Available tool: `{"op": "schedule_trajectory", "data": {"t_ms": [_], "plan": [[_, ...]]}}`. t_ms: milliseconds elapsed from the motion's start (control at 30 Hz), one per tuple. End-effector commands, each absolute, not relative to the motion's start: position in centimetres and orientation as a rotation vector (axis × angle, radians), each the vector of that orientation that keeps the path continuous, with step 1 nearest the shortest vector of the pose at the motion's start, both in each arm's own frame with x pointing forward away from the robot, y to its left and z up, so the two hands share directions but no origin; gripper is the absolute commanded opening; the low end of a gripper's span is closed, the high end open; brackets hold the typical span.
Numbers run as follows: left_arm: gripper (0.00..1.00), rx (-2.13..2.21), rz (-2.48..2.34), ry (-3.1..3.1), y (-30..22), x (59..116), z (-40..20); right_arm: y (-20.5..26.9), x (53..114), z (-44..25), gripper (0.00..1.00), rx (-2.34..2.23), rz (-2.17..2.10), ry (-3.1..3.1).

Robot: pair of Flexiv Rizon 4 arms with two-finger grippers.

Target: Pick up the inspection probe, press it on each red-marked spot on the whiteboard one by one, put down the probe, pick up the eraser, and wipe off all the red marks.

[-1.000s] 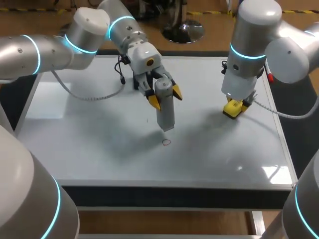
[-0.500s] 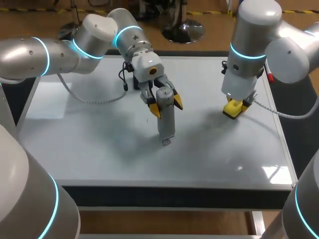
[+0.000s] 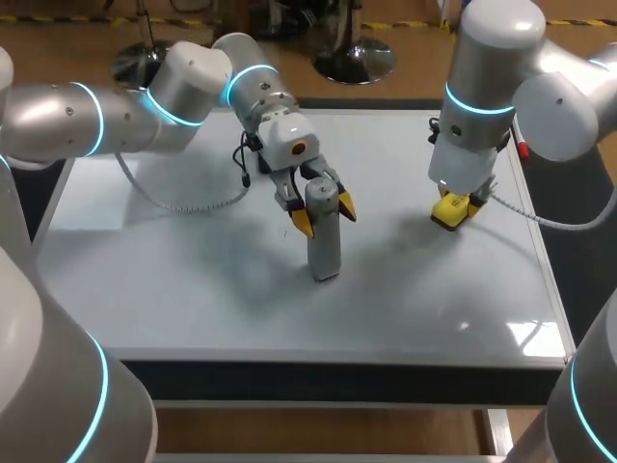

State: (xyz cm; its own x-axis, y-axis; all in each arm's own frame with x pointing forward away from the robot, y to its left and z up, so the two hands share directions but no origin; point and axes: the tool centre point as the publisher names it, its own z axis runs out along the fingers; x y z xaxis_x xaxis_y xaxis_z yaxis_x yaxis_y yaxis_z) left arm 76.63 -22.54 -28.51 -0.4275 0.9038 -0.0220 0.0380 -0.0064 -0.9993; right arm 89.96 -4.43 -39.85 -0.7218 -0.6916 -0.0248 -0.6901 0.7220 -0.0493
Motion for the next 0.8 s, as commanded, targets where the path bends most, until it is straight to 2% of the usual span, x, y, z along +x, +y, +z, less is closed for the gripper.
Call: {"op": "schedule_trajectory", "data": {"t_ms": [33,800], "plan": [[0.00,-0.991,1.543,-1.584,-21.83,75.65,-28.47,-4.46,90.00,-39.82,0.00,-1.158,-0.061,2.876],[0.00,-0.947,1.536,-1.621,-21.69,75.53,-28.31,-4.46,90.00,-39.82,0.00,-1.158,-0.061,2.876]]}}
